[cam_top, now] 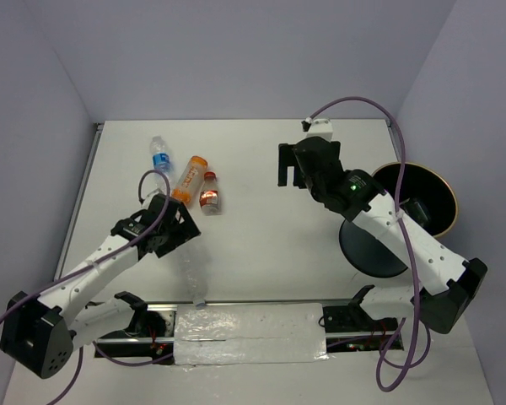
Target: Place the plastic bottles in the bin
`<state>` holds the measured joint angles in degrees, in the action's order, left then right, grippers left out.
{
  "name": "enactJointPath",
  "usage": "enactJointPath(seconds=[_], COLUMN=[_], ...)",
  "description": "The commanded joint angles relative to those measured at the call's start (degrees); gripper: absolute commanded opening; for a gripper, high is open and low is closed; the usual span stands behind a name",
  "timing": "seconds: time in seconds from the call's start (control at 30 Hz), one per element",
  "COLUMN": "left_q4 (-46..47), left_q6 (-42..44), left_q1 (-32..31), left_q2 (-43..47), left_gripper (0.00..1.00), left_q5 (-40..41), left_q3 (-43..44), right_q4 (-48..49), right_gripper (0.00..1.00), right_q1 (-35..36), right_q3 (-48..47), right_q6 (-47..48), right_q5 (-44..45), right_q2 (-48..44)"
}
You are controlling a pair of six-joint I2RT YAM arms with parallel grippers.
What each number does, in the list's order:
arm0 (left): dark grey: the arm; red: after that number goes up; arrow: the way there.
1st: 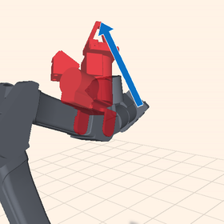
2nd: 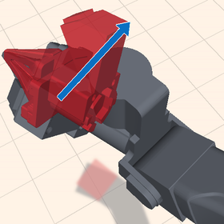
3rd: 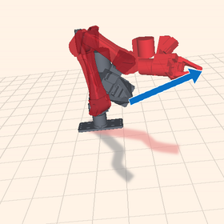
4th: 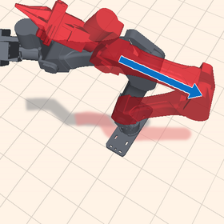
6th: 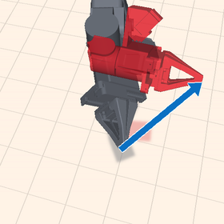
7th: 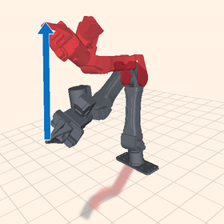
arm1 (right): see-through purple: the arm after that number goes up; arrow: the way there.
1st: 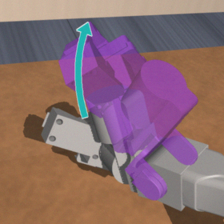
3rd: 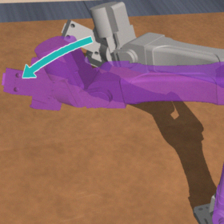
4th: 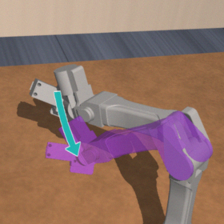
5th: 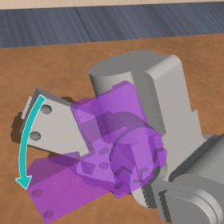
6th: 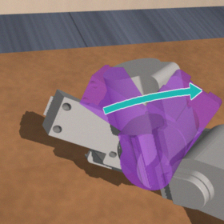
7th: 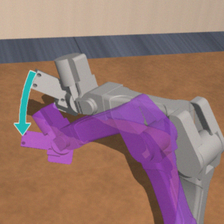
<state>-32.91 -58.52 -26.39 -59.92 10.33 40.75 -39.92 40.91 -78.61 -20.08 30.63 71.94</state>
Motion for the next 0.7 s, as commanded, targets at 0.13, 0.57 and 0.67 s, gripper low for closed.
enactJointPath(seconds=[0.13, 0.57, 0.67], left_q4=[0.03, 8.20, 10.67], left_q6=[-7.05, 4.62, 14.46], left_q1=[-0.94, -1.29, -1.29], left_q2=[0.16, -3.72, -4.76], left_gripper=[0.97, 0.64, 0.65], left_q5=[2.77, -4.51, -10.47], left_q3=[-5.33, 1.51, 9.83], right_q4=[3.01, 1.25, 0.55], right_gripper=[1.00, 1.00, 1.00], right_q1=[0.32, 0.40, 0.32], right_q3=[1.00, -0.84, -3.91], right_q6=[-1.46, -1.29, -0.76], right_q5=[-0.75, -5.84, -10.31], right_q2=[0.04, 1.88, 4.08])
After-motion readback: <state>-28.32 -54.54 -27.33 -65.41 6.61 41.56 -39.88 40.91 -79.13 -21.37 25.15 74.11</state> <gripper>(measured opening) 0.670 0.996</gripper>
